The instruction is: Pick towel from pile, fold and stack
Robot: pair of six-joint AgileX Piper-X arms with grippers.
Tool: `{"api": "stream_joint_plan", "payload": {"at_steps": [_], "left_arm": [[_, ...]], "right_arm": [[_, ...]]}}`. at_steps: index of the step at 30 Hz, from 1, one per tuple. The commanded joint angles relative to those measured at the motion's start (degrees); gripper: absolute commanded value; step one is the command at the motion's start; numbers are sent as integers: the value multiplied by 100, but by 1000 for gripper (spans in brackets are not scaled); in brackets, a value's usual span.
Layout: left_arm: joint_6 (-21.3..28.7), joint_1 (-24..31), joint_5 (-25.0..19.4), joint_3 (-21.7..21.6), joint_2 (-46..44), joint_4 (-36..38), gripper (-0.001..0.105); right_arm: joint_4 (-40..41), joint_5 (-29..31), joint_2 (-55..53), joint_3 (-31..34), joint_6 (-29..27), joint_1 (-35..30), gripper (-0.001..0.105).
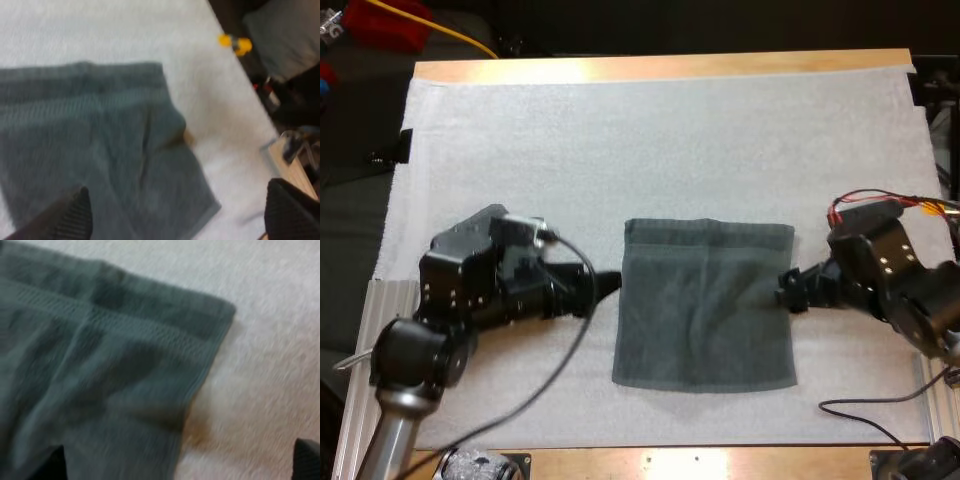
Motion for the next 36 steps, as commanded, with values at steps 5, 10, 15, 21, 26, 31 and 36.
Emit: {"api": "stream_joint_plan", "payload": {"at_steps": [5, 10, 15, 21, 26, 31, 36], "left_arm": [[176, -285, -607, -27, -422, 820, 69], [191, -365, -663, -27, -750, 1397, 69], [497, -365, -758, -27, -1001, 2213, 69], [887, -365, -887, -27, -1244, 3076, 69], [917, -365, -1229, -27, -1478, 3442, 69], [951, -365, -1857, -27, -1617, 3777, 69], [950, -365, -1921, -27, -1622, 3904, 69]], "right_arm": [[512, -99, -527, -4, 253, -27, 85], [997, -213, -962, -4, 518, -27, 85], [1421, -212, -1351, -4, 809, -27, 85], [1882, -383, -1792, -4, 1097, -27, 85], [2077, -460, -2066, -4, 1285, -27, 85], [2213, -472, -2225, -4, 1372, -27, 85], [2361, -733, -2263, 36, 1525, -27, 85]]}}
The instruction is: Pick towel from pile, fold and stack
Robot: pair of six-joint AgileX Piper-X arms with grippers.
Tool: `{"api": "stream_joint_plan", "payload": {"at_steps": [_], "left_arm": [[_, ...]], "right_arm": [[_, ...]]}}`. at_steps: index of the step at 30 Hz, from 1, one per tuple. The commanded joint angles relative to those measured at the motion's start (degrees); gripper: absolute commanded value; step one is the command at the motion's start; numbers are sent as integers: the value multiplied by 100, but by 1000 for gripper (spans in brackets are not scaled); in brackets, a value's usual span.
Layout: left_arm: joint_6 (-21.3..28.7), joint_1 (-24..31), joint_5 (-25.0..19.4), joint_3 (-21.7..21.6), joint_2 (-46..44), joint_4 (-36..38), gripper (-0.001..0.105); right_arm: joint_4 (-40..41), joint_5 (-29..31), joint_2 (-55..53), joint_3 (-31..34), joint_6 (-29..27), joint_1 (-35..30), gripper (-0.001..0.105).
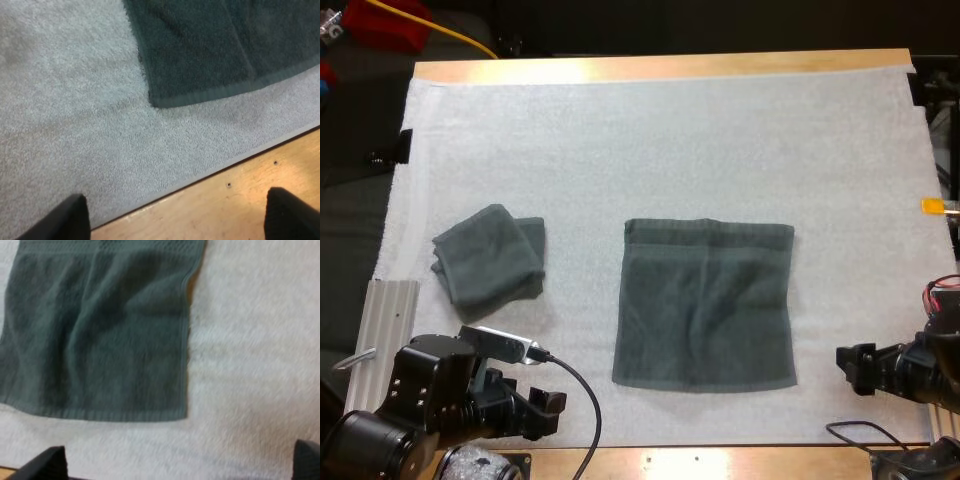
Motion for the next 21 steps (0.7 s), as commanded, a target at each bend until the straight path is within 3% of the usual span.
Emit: {"api": "stream_joint_plan", "payload": {"at_steps": [1, 7, 21], "left_arm": [[29, -32, -117, -27, -25, 110, 69], [29, -32, -129, 265, -25, 61, 69], [29, -32, -79, 397, -14, -166, 69]], "right_arm": [[111, -187, -41, 69, 21, -27, 85], [-144, -472, -41, 736, 24, -27, 85], [-2709, -1379, -41, 2916, 824, -27, 85]]}}
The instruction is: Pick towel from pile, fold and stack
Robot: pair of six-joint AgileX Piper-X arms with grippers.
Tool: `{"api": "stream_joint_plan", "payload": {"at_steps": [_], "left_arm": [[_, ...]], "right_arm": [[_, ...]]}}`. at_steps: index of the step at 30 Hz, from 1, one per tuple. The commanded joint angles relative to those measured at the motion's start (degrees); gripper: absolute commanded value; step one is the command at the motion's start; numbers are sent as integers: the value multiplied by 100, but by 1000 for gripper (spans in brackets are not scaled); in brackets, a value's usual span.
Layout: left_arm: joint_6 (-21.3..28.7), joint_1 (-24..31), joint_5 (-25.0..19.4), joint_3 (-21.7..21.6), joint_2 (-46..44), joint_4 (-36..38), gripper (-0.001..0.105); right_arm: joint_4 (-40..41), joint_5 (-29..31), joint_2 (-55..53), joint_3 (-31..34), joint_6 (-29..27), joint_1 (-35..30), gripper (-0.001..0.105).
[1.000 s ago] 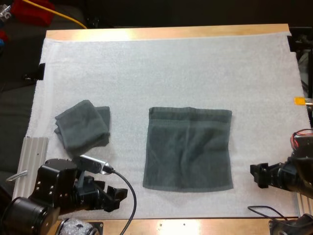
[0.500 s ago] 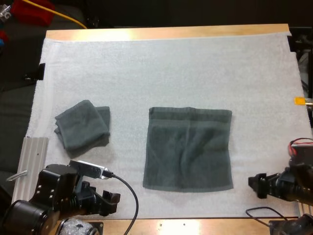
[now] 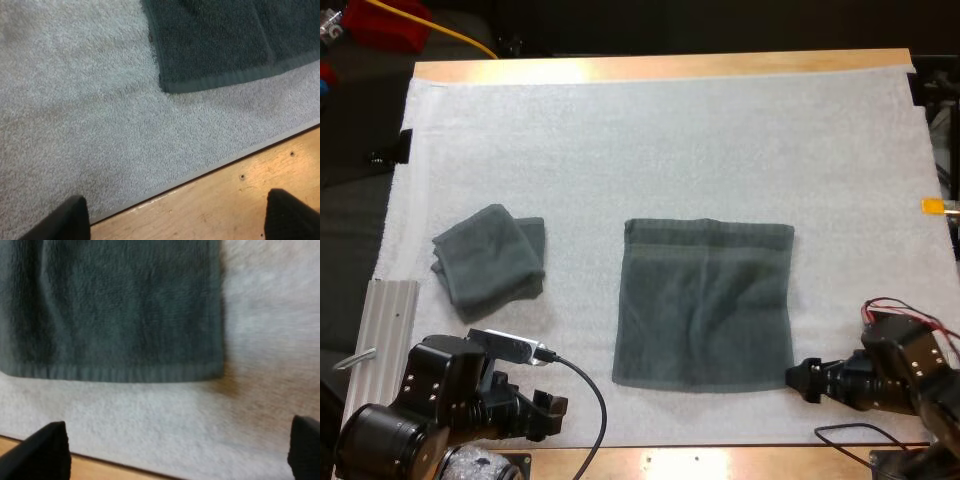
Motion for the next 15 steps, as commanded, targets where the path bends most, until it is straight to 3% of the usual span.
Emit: {"api": "stream_joint_plan", "payload": {"at_steps": [1, 15], "left_arm": [[17, -32, -51, -10, -14, -47, 69], [17, -32, 124, -10, -14, -47, 69]], "right_arm": [[-279, -145, -25, 141, 150, -27, 85], [-2543, -638, -16, 1522, 1680, -27, 85]]}}
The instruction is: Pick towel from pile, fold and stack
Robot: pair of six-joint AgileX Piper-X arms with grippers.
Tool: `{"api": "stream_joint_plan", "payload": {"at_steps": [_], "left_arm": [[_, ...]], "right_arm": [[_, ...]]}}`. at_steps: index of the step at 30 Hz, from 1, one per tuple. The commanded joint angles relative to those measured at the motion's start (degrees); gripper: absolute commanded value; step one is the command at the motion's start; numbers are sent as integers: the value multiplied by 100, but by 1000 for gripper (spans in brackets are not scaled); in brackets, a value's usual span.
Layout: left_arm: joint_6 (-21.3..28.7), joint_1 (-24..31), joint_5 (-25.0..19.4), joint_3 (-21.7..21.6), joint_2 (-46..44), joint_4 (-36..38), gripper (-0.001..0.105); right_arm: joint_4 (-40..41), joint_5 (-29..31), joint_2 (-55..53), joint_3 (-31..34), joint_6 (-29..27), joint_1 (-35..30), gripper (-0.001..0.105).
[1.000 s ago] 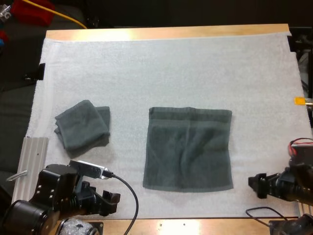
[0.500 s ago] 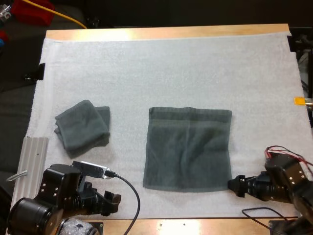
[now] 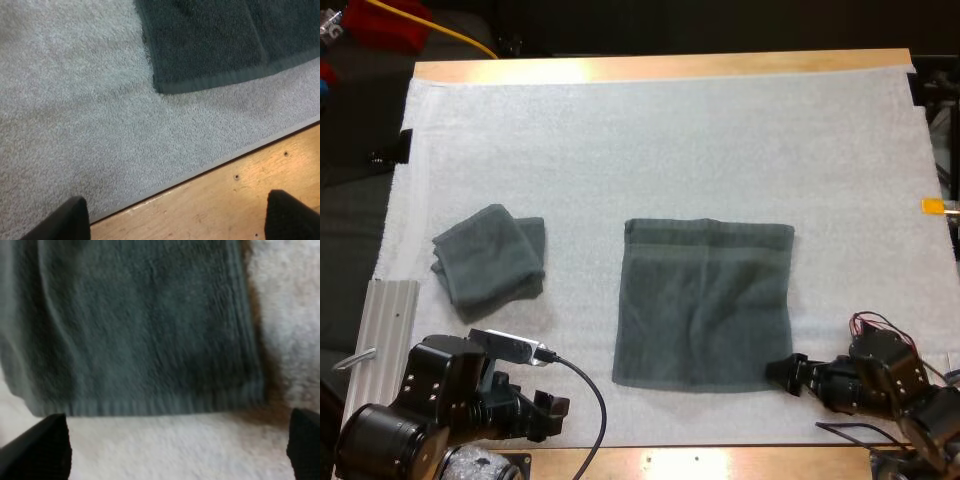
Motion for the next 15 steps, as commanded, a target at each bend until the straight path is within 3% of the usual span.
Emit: {"api": "stream_joint_plan", "payload": {"at_steps": [1, 10, 15], "left_arm": [[17, -32, 41, -10, -14, -47, 69], [17, -32, 41, -10, -14, -47, 69], [17, -32, 41, -10, -14, -47, 69]], "right_arm": [[-233, -81, -16, 108, 179, -27, 85], [-1211, -210, -16, 615, 973, -27, 85], [-1377, -210, -8, 753, 1100, -27, 85]]}}
